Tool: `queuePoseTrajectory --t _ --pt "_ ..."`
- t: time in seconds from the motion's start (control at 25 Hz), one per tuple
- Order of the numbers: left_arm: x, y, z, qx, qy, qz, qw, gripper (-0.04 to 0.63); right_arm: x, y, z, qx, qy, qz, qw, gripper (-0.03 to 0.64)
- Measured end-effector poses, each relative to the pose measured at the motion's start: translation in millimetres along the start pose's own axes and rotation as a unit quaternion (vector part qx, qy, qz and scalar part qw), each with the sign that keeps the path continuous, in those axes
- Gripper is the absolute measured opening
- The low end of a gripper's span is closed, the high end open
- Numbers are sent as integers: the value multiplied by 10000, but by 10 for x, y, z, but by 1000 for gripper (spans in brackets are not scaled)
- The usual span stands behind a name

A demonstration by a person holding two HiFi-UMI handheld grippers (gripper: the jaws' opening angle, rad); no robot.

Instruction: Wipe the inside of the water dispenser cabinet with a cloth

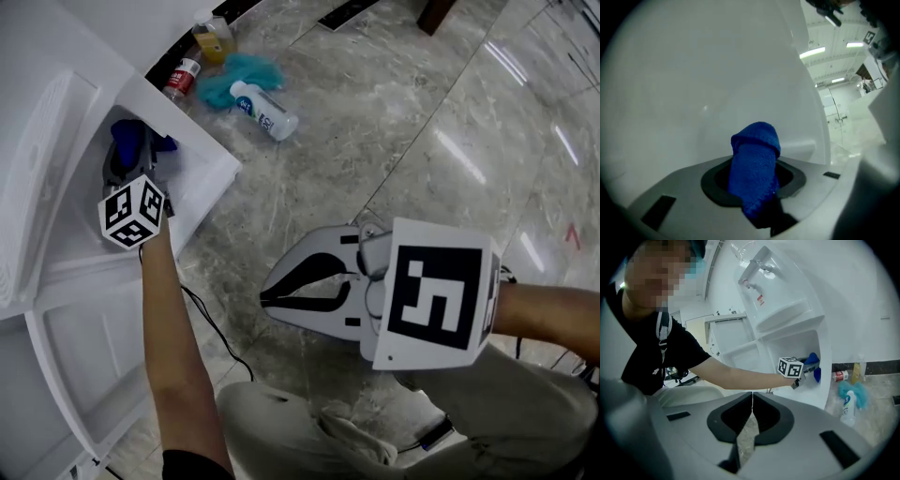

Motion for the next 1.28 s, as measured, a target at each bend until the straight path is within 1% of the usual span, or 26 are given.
queuePoseTrajectory --t 0.08,0.16,0.2,0.28,0.48,0.56,0.64,0.72,0.96,1.16,1.28 --pt "-219 -53 -135 -104 -802 -142 9966 141 -34 82 -26 20 48 -109 9999 -2" --pt "-444 -169 -183 -56 -1414 -184 9898 143 -76 116 -49 110 -33 -266 9996 -2" --pt "-546 -230 -184 -42 -1631 -174 9864 143 -89 113 -53 165 -82 -322 9993 -2" --pt "-702 -283 -182 -118 -1884 -152 9819 141 -97 102 -46 230 -150 -343 9990 -2" --pt "-923 -121 -49 -346 -1992 -185 9792 141 -187 99 -42 163 -296 -202 9992 -2" --pt "-967 -52 48 -527 -1988 -239 9783 141 -243 102 -35 91 -258 -304 9992 -2" --pt "-1005 24 117 -678 -1969 -197 9779 141 -280 115 -14 32 -268 -384 9989 -2" --pt "-1022 91 145 -740 -1979 -157 9773 140 -275 130 9 -16 -259 -376 9990 -2" --pt "-1025 20 119 -713 -2257 -296 9711 138 -162 125 -23 20 -18 -342 9994 -2" --pt "-981 -250 -122 -462 -2530 -96 9663 138 -147 146 -7 6 -30 -383 9993 -2" --pt "-987 -189 -72 -520 -2561 -99 9652 138 -99 131 -14 74 26 -317 9995 -2"
Point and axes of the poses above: the fingertips, and each gripper's own axes: z forward along the fingers, y to its left, x out of its underside, the point moved 9 cm from there along -z, backward along the fingers, and after that the axes turned 10 degrees about -z, right-handed, at the moved point
